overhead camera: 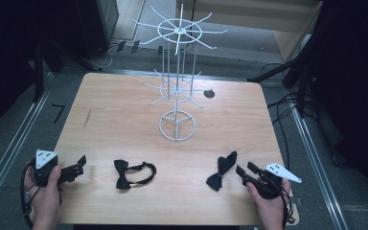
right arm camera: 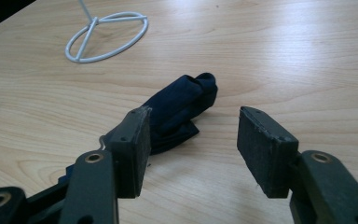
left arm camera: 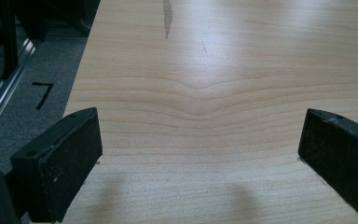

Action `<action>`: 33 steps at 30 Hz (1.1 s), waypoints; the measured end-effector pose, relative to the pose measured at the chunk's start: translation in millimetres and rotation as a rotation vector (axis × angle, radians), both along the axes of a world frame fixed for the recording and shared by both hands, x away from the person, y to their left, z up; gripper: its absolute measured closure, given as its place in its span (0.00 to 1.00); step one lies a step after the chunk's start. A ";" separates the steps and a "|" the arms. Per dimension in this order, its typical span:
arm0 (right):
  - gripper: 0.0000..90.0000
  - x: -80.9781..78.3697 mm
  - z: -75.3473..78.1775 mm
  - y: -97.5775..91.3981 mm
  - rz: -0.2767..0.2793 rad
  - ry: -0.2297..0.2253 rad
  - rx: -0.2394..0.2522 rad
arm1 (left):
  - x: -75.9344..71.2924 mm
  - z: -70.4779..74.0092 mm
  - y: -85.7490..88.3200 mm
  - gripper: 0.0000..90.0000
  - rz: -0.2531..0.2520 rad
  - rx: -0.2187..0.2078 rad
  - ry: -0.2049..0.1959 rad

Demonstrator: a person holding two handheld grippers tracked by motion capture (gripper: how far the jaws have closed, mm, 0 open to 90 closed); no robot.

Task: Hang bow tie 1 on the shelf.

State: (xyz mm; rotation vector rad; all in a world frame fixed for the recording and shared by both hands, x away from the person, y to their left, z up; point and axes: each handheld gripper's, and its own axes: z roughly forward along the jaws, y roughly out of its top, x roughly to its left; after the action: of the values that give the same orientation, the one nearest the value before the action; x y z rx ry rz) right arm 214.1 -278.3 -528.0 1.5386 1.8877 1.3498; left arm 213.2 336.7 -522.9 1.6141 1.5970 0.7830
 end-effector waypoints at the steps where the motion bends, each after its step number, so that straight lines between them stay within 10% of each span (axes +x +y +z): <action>1: 0.51 0.0 0.0 0.0 0.000 0.000 0.000 | 0.0 0.0 0.0 0.00 0.000 0.000 0.000; 33: 0.32 7.5 -12.0 50.4 -0.026 0.111 -0.016 | 1.0 -0.3 0.2 0.00 0.001 -0.006 0.014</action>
State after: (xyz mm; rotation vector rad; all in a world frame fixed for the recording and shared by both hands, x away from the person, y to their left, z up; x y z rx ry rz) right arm 221.6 -227.9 -540.0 1.6551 1.9316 1.2587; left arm 214.2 336.9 -523.1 1.6179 1.6085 0.7689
